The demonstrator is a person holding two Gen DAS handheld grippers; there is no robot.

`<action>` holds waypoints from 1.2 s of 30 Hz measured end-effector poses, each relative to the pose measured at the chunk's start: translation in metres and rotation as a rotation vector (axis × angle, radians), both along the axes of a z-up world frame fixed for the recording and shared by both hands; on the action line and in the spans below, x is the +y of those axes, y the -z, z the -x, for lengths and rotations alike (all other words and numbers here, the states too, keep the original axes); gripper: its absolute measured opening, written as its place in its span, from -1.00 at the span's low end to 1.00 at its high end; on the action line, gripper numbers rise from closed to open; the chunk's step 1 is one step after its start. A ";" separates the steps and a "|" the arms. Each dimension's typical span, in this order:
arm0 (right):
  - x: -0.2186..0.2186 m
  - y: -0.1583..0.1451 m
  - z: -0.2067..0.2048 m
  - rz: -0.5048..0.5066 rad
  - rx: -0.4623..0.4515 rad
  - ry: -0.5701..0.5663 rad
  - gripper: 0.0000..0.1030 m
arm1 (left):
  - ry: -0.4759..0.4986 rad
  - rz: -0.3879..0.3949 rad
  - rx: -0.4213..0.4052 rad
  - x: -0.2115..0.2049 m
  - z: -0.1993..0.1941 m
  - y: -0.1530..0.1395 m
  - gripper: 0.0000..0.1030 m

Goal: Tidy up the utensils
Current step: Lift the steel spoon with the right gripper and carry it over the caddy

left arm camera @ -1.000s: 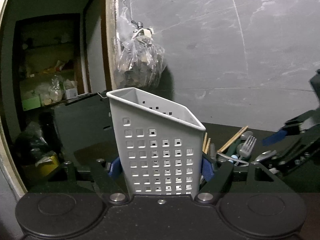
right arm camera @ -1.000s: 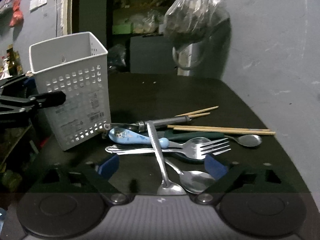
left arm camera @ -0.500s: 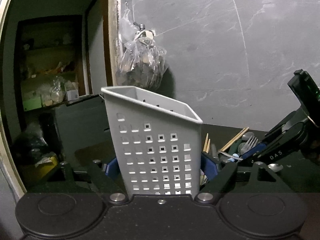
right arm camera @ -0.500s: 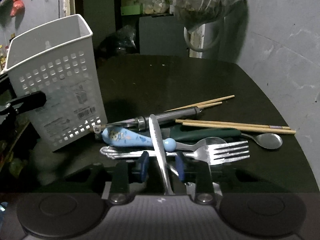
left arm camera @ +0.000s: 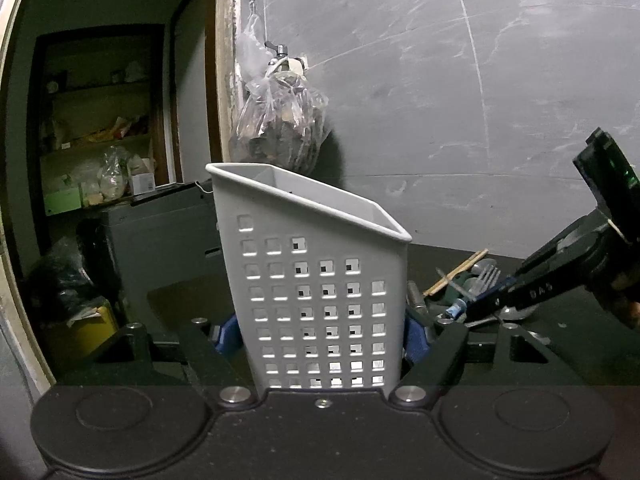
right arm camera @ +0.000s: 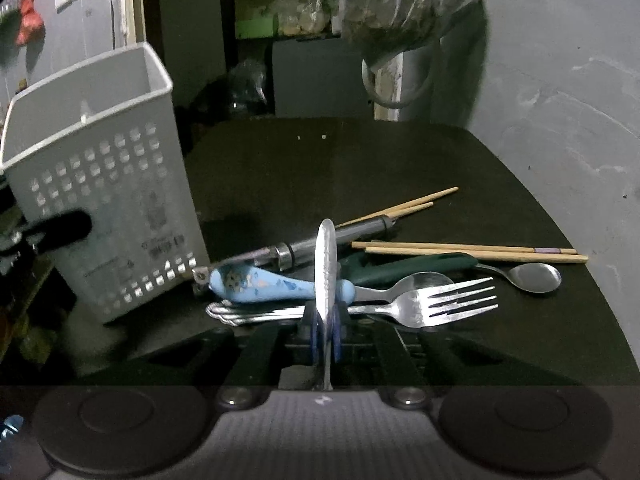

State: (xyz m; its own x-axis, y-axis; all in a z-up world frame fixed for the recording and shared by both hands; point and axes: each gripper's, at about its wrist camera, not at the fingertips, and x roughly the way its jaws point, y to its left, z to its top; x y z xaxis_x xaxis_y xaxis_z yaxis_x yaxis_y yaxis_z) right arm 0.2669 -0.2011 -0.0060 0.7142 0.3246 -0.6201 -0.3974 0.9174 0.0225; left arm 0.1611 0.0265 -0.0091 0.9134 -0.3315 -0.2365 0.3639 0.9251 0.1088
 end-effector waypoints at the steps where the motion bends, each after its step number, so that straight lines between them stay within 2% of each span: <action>1: -0.002 -0.001 0.004 -0.016 -0.010 0.001 -0.83 | 0.000 0.000 0.001 0.000 0.003 0.000 0.50; 10: -0.025 -0.013 0.035 -0.154 -0.109 0.050 -0.84 | -0.034 0.009 0.008 -0.006 0.029 -0.001 0.50; 15: -0.032 -0.031 0.049 -0.205 -0.179 0.055 -0.84 | -0.049 0.012 0.009 -0.013 0.043 -0.002 0.50; 19: -0.031 -0.050 0.055 -0.215 -0.238 0.038 -0.88 | -0.043 0.023 0.013 -0.016 0.050 -0.003 0.50; 20: -0.030 -0.055 0.056 -0.215 -0.252 0.032 -0.98 | -0.043 0.024 0.013 -0.016 0.051 -0.003 0.50; 28: -0.009 -0.098 0.070 -0.197 -0.342 0.004 -0.98 | -0.047 0.035 0.020 -0.016 0.057 0.000 0.50; 33: -0.002 -0.113 0.082 -0.225 -0.382 -0.037 -0.97 | -0.045 0.037 0.017 -0.016 0.058 -0.001 0.50; 36: 0.000 -0.131 0.097 -0.292 -0.441 -0.094 -0.97 | -0.048 0.036 0.019 -0.016 0.057 -0.001 0.50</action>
